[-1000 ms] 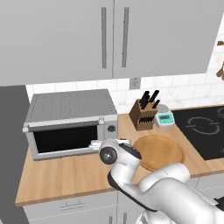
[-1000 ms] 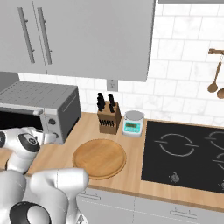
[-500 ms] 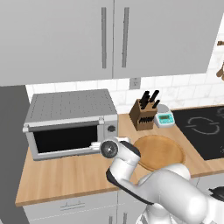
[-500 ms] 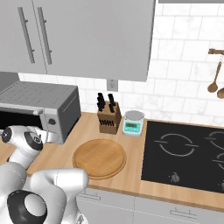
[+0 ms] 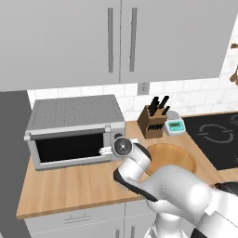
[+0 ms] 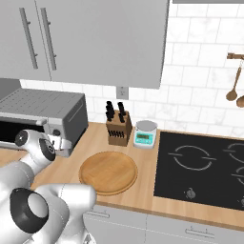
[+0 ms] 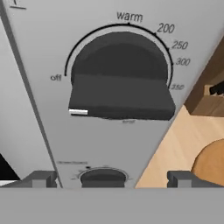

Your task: Pick up the kebab skewer and baguette bread, and place them inside the toaster oven. Close the toaster oven door and start by setting the timer.

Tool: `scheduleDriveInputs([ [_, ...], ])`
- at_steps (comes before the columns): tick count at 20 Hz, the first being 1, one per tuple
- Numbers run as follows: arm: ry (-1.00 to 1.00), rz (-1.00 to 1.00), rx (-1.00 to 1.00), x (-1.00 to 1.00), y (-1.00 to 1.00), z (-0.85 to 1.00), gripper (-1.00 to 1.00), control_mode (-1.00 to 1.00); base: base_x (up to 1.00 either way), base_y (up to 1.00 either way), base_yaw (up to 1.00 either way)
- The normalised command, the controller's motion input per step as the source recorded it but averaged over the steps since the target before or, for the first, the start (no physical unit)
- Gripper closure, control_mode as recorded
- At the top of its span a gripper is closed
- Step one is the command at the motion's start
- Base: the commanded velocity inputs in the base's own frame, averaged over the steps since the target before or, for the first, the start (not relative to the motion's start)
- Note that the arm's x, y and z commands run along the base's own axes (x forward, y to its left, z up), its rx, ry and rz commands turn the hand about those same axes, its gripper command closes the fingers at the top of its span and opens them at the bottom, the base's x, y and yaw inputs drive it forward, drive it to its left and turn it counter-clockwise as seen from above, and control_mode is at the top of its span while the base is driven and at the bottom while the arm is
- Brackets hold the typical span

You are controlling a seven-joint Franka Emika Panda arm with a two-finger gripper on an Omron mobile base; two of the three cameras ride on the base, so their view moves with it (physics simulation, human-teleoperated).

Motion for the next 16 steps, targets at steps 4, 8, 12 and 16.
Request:
scheduleDriveInputs([
  [4, -0.03, 0.0, 0.03, 0.0, 0.0, -0.54, -1.0, -1.0, 0.0, 0.0, 0.0],
  [8, 0.0, 0.0, 0.04, 0.02, 0.0, -0.18, -1.0, -1.0, 0.0, 0.0, 0.0],
  [12, 0.0, 0.0, 0.04, 0.09, -0.01, -0.03, -1.0, -1.0, 0.0, 0.0, 0.0],
  [16, 0.0, 0.0, 0.01, 0.06, 0.0, -0.13, -1.0, -1.0, 0.0, 0.0, 0.0],
])
